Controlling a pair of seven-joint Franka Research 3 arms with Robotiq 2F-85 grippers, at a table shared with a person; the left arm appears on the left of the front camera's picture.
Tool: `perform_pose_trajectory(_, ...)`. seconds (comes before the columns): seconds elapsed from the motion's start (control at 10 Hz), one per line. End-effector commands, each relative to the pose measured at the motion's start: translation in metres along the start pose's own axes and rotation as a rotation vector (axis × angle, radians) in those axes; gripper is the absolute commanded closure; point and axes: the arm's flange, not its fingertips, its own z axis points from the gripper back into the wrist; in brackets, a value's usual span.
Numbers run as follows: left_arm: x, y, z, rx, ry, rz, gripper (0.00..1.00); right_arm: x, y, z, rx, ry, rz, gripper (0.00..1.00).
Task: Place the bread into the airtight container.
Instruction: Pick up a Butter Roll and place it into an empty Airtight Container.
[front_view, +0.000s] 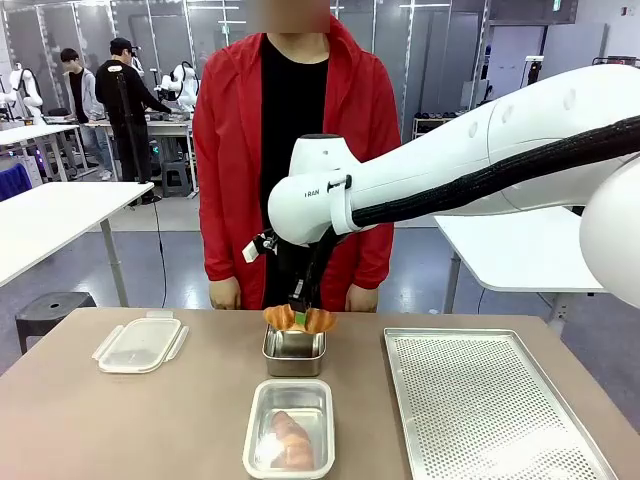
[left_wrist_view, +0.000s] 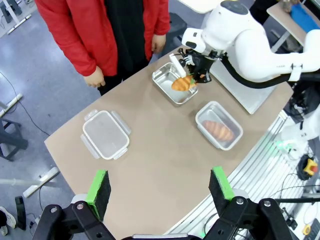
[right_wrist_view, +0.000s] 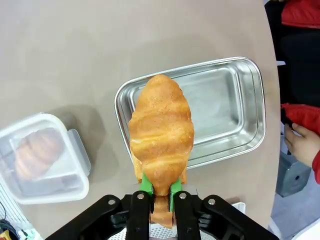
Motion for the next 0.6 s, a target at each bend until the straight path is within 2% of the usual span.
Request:
perform_pose_trajectory(0.0, 0.0, -0.001, 0.001, -0.012, -0.006, -0.007, 0.0, -0.007, 0.004, 0.005, -0.006, 0.008, 0.009, 1.0)
perform_pose_trajectory(0.1, 0.0, -0.001, 0.001, -0.012, -0.006, -0.007, 0.0, -0.007, 0.004, 0.005, -0.006, 0.008, 0.009, 1.0)
perform_pose_trajectory(0.2, 0.0, -0.001, 0.001, -0.012, -0.006, -0.007, 0.0, 0.0, 0.0, 0.001, -0.001, 0.0, -0.001, 0.85)
perform_pose_trajectory(0.4, 0.0, -0.001, 0.001, -0.012, -0.006, -0.007, 0.0, 0.006, 0.004, -0.02, -0.073, -0.039, -0.324, 0.85)
perform_pose_trajectory(0.5, 0.0, -0.001, 0.001, -0.012, -0.006, -0.007, 0.0, 0.009, 0.007, -0.024, -0.07, -0.045, -0.382, 0.85)
